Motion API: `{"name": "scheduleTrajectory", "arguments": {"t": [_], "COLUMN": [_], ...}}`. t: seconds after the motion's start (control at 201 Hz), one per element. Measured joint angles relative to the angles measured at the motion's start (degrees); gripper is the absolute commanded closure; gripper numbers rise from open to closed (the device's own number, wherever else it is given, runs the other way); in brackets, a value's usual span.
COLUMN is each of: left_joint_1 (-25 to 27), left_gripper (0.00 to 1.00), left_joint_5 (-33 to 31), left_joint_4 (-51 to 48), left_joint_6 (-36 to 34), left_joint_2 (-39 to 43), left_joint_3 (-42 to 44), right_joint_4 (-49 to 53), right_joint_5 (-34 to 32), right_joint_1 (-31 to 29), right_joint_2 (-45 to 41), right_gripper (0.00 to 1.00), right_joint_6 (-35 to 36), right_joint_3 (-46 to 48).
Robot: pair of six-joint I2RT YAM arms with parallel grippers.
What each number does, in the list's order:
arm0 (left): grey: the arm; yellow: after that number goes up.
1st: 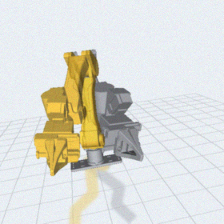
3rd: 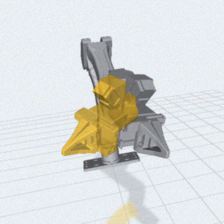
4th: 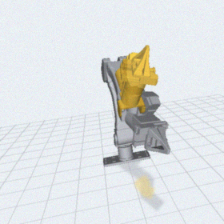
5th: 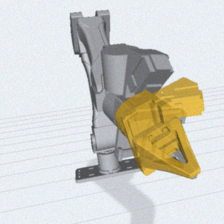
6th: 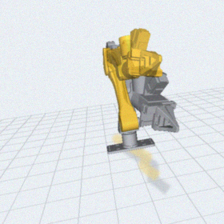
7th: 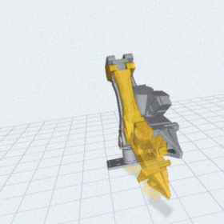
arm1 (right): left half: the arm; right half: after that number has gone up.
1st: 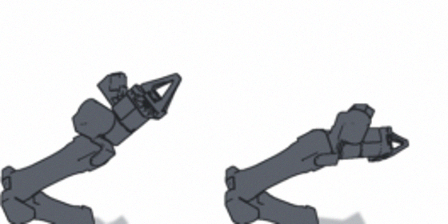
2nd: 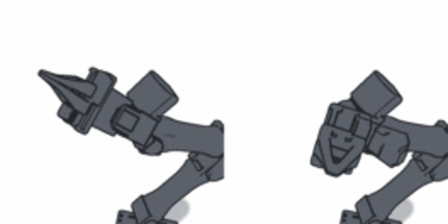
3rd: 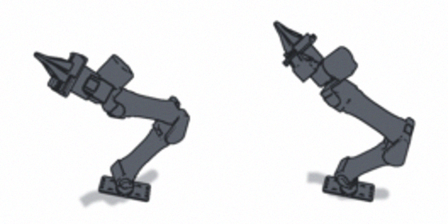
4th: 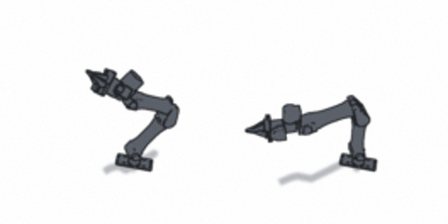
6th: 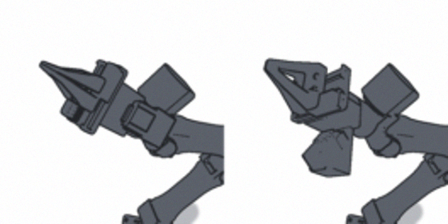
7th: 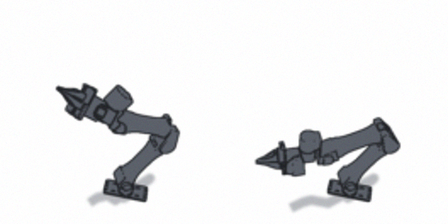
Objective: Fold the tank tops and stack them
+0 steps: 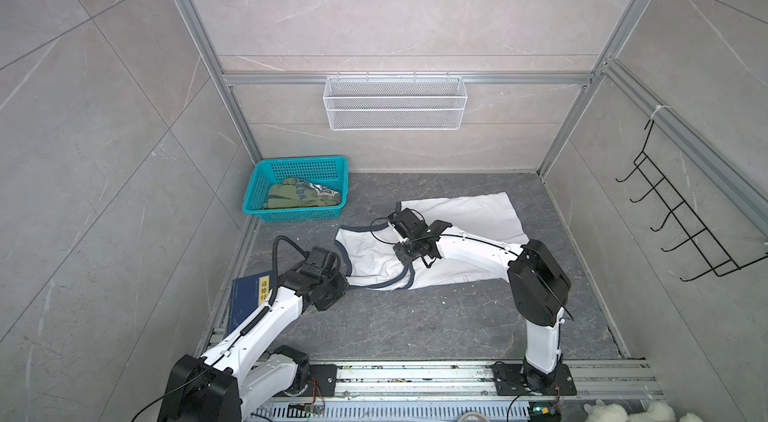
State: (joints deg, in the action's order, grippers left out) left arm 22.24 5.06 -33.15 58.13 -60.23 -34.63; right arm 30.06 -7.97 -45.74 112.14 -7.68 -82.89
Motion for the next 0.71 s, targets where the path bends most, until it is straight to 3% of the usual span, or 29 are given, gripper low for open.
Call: {"name": "scheduleTrajectory", "arguments": {"t": [0.194,0.443,0.706], "left_joint_1": [0.0,0.0,0.0], "left_gripper": [1.00,1.00,1.00], "left_joint_5": [0.3,1.4,2.4], "left_joint_4": [0.1,0.2,0.2], "left_joint_6": [0.8,1.9,3.6], "left_joint_2": [0.3,0.7,2.8], "left_joint_3": [0.6,0.6,1.6], "right_joint_4": [1.0,2.3,3.2], "right_joint_5": [0.5,-0.4,-3.0], "right_joint_1": [0.0,-0.9,-1.2], "right_joint_2": [0.0,3.8,5.3], "right_gripper": [0.67,0.76,0.97], "right_joint_6": [0.0,0.4,1.0], "right_joint_3": [1.1,0.4,-0.1]}}
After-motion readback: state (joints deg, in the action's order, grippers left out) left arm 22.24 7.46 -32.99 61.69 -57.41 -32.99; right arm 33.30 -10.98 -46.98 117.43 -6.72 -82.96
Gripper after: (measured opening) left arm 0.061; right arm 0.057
